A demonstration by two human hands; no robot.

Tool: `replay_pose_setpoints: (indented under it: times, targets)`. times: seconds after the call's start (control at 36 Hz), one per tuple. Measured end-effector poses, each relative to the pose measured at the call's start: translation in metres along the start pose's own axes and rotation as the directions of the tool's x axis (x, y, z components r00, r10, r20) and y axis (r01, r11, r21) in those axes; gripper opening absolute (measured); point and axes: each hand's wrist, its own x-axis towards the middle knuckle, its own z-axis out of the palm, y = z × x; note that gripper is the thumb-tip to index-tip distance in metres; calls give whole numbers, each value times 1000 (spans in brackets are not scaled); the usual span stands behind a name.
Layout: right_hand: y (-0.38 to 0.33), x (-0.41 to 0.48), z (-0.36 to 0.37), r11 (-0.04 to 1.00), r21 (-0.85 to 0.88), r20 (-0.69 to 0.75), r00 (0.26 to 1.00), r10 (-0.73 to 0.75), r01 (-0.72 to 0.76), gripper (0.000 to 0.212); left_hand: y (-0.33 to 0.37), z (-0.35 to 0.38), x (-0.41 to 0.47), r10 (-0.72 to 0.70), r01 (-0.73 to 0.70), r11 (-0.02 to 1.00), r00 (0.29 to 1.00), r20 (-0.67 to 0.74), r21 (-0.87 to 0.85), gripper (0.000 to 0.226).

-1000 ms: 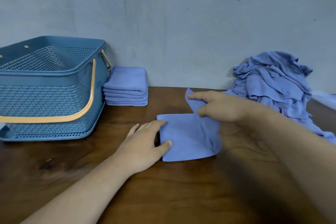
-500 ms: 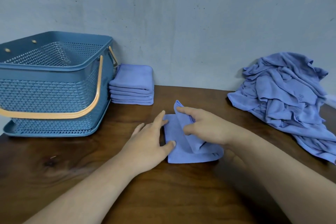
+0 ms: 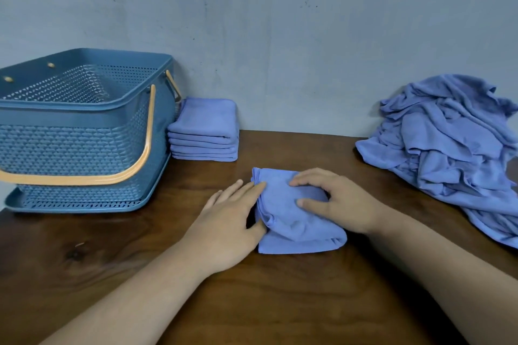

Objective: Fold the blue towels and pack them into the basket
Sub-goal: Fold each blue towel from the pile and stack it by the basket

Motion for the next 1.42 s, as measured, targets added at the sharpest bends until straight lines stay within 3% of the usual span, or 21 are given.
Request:
replay_pose_setpoints:
  times: [0.17,0.25,0.33,0.42,0.47,0.67,0.72,0.81,0.83,0.89,0.92,0.97,1.31,1.42]
  targets:
    - [-16,-19,8,996,-79,151,988,43,-31,80,-4,2,3,-12,12,1000,1000,-20,23,60]
    - [-20,-21,8,984,-176,244,968,60,-17,100,-5,0,4,-50,31,987,992,-117,-158,54]
    - [-20,-21,11,975,-222,274,959,72,-10,104,0,-5,1,21,-80,960,976,-215,-268,46]
    - [-19,-20,11,975,-222,278,958,70,-7,97,7,-5,-4,217,-229,966,970,-106,-116,45]
    - [-19,-20,11,978,-211,275,959,65,-5,96,10,-3,-5,244,-244,970,970,21,10,52]
    - [-14,-20,12,984,-177,265,963,55,-8,103,15,0,-5,-16,-2,982,995,94,188,72]
    - [-13,-21,13,998,-61,216,976,37,-24,97,17,1,-6,-31,9,980,994,106,199,72]
    - [-6,-21,12,952,276,-87,983,159,-130,60,17,1,-6,-27,5,984,992,124,179,72]
    - [-3,-20,10,942,287,-202,950,239,-176,44,16,1,-6,-23,1,984,992,125,176,72]
    - [1,-19,6,940,65,-312,888,337,-334,30,14,2,-6,-24,3,986,992,122,166,73]
    - [3,-19,6,917,-50,-306,880,363,-395,33,13,2,-6,-26,6,987,993,119,161,72]
    - [3,-18,8,881,-117,-277,867,415,-459,38,12,2,-5,-29,10,987,993,116,160,71]
    - [-6,-11,12,869,71,-283,825,489,-490,26,14,1,-8,-28,-5,979,987,157,204,70]
    - [-6,-9,14,867,261,-256,836,486,-424,18,14,1,-9,-30,4,984,990,139,178,70]
